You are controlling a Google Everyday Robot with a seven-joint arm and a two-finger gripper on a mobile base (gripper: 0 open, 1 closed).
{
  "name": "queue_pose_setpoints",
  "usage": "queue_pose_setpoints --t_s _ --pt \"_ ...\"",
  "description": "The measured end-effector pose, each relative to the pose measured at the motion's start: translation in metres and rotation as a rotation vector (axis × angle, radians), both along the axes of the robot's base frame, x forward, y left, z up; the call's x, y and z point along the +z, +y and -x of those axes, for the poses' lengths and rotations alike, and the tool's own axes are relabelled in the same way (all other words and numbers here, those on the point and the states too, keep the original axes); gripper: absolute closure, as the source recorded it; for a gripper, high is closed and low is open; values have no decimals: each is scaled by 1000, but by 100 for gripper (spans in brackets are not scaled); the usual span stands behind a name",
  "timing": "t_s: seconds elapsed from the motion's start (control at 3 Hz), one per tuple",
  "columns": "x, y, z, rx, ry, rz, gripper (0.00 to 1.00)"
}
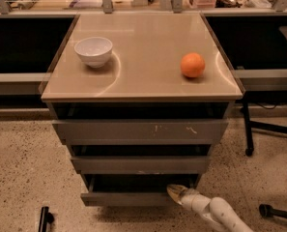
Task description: Open bottom drawer
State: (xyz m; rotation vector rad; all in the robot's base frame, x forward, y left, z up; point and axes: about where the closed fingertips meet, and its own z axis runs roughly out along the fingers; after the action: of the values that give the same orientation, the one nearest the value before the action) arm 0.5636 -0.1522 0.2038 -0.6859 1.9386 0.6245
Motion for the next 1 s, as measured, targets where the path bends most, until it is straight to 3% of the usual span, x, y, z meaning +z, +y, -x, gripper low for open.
queue_pose_setpoints --t_s 0.33,0.67,1.0 --pt "4 0 0 0 0 0 100" --pt "4 3 16 -3 -13 -50 100" --pt "5 2 12 -7 -15 -49 100"
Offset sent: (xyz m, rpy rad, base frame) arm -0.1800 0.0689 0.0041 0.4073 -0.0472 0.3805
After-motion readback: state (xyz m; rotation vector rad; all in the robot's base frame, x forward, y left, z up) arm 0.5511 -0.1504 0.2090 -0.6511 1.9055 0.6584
